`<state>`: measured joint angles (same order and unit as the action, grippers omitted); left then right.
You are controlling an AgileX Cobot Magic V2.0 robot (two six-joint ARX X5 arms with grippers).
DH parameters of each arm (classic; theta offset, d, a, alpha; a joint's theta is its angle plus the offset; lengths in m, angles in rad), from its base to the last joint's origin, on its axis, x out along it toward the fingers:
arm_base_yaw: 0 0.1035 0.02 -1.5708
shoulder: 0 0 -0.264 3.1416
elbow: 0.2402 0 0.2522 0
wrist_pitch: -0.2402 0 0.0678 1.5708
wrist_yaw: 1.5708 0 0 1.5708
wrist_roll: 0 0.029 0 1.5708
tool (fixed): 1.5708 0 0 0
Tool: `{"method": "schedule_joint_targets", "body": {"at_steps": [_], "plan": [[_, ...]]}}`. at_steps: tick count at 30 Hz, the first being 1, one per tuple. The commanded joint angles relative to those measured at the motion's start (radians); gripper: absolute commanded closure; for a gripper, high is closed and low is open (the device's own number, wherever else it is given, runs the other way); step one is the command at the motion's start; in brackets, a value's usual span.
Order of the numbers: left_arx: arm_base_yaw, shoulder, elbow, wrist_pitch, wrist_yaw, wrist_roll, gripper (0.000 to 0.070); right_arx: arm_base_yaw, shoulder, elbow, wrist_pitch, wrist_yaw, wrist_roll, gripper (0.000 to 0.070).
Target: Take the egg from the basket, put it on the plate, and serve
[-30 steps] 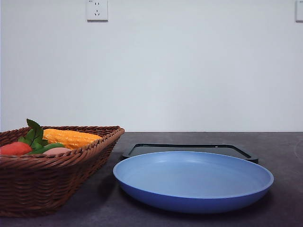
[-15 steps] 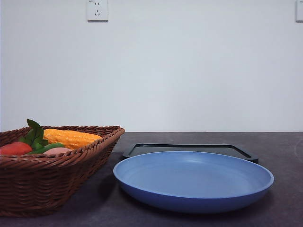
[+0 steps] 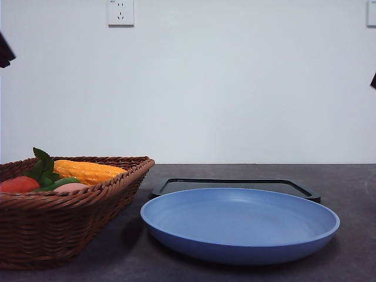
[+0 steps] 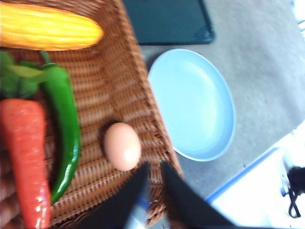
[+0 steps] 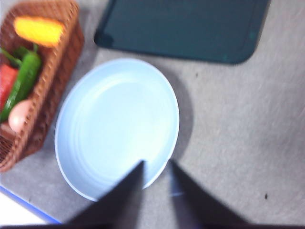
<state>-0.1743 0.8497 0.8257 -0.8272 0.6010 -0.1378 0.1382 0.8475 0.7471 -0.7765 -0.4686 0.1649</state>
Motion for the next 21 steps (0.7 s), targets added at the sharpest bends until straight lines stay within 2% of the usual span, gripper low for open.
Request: {"method": "schedule_joint_targets", "body": {"at_steps": [1,3,4,8,12,15,21], "plan": [[-0.010,0.007,0.018,0.017,0.005,-0.002,0.0410,0.010,0.024,0.014,0.005,-0.002,0.006,0.0448],[-0.020,0.007,0.018,0.026,0.005,-0.031,0.0346,0.022,0.047,0.011,0.005,0.006,0.007,0.0446],[-0.024,0.007,0.018,0.031,0.005,-0.039,0.0339,0.029,0.059,0.009,0.005,0.016,0.009,0.0446],[-0.043,0.007,0.018,0.060,0.006,-0.065,0.0336,0.074,0.118,-0.024,0.044,0.031,0.030,0.0446],[-0.057,0.007,0.018,0.080,0.005,-0.083,0.0336,0.124,0.185,-0.091,0.157,0.032,0.078,0.0446],[-0.063,0.007,0.018,0.092,0.005,-0.092,0.0336,0.138,0.241,-0.135,0.238,0.031,0.112,0.0446],[-0.070,0.007,0.018,0.091,0.005,-0.092,0.0337,0.167,0.371,-0.152,0.353,0.024,0.133,0.0447]]}}
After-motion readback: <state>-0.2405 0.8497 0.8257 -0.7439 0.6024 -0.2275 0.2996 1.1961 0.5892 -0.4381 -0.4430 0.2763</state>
